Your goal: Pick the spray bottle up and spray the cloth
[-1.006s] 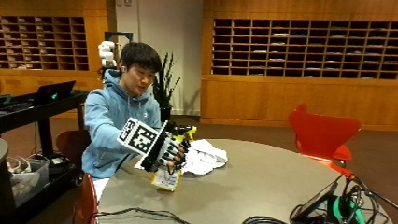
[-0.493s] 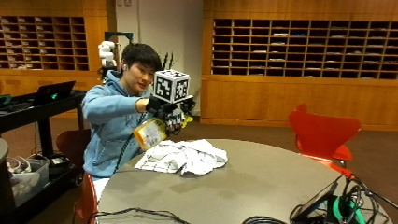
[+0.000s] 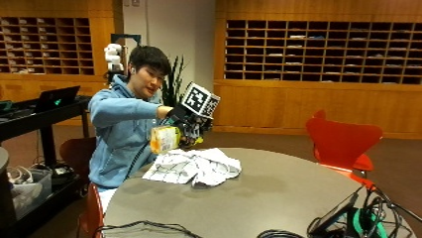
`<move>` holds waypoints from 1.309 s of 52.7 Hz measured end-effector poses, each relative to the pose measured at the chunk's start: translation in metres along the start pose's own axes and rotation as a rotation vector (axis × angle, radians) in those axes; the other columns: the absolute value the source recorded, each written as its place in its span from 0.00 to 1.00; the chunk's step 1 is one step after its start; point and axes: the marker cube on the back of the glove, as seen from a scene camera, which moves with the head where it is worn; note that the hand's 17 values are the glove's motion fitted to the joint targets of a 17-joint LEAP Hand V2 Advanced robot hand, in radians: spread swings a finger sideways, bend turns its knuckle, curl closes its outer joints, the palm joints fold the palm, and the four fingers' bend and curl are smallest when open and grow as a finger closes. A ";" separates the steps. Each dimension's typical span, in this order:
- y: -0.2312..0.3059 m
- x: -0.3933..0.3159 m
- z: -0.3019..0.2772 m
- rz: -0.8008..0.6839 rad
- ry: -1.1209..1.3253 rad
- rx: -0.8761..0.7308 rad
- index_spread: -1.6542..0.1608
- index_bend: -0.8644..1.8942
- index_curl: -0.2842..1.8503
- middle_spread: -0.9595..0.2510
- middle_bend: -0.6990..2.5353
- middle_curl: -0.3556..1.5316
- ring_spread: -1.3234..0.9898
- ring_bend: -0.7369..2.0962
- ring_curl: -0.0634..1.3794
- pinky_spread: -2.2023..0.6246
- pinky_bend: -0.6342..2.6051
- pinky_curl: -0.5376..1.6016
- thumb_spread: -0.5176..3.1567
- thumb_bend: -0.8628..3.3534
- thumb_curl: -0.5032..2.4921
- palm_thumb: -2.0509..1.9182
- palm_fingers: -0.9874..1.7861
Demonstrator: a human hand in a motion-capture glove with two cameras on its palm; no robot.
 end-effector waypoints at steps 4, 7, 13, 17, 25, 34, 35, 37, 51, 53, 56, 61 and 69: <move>-0.001 -0.006 0.003 0.000 0.019 -0.007 0.79 0.46 0.38 0.66 0.40 0.45 0.49 0.48 0.35 0.69 0.30 0.43 0.23 0.20 0.42 0.74 0.86; -0.001 -0.008 0.002 -0.004 0.029 -0.006 0.79 0.46 0.38 0.66 0.40 0.45 0.49 0.48 0.35 0.68 0.30 0.43 0.23 0.20 0.43 0.74 0.86; 0.002 -0.006 -0.007 -0.003 0.026 0.009 0.79 0.46 0.38 0.66 0.40 0.45 0.49 0.48 0.35 0.68 0.30 0.42 0.22 0.20 0.43 0.74 0.86; 0.006 -0.005 -0.015 0.027 0.029 0.021 0.79 0.46 0.38 0.66 0.40 0.45 0.49 0.48 0.35 0.68 0.30 0.42 0.22 0.20 0.43 0.74 0.86; 0.009 0.004 -0.027 0.040 0.068 0.029 0.79 0.46 0.38 0.66 0.40 0.45 0.49 0.48 0.35 0.68 0.30 0.42 0.22 0.20 0.43 0.74 0.86; 0.001 0.005 -0.020 0.042 0.067 0.012 0.79 0.46 0.38 0.66 0.40 0.45 0.49 0.48 0.35 0.68 0.30 0.42 0.22 0.20 0.43 0.74 0.86; 0.000 0.004 -0.018 0.041 0.061 0.007 0.79 0.46 0.38 0.66 0.40 0.45 0.49 0.48 0.35 0.68 0.30 0.42 0.22 0.20 0.43 0.74 0.86; -0.003 0.003 -0.014 0.038 0.041 -0.003 0.79 0.46 0.38 0.66 0.40 0.45 0.49 0.48 0.35 0.68 0.30 0.42 0.22 0.20 0.43 0.74 0.86; -0.004 -0.015 -0.050 -0.132 -0.338 0.175 0.79 0.46 0.38 0.66 0.40 0.45 0.49 0.48 0.35 0.68 0.30 0.42 0.22 0.20 0.43 0.74 0.86; -0.003 -0.016 -0.063 -0.169 -0.447 0.229 0.79 0.46 0.38 0.66 0.40 0.45 0.49 0.48 0.35 0.68 0.30 0.42 0.22 0.20 0.43 0.74 0.86; -0.002 -0.028 -0.080 -0.217 -0.616 0.330 0.79 0.46 0.38 0.66 0.40 0.45 0.49 0.48 0.35 0.68 0.30 0.42 0.22 0.20 0.43 0.74 0.86; -0.001 -0.064 -0.099 -0.253 -0.877 0.476 0.79 0.46 0.38 0.66 0.40 0.45 0.49 0.48 0.35 0.68 0.30 0.42 0.22 0.20 0.43 0.74 0.86; -0.016 -0.123 -0.112 -0.273 -1.233 0.612 0.79 0.46 0.38 0.66 0.40 0.45 0.49 0.48 0.35 0.68 0.30 0.42 0.22 0.20 0.44 0.74 0.86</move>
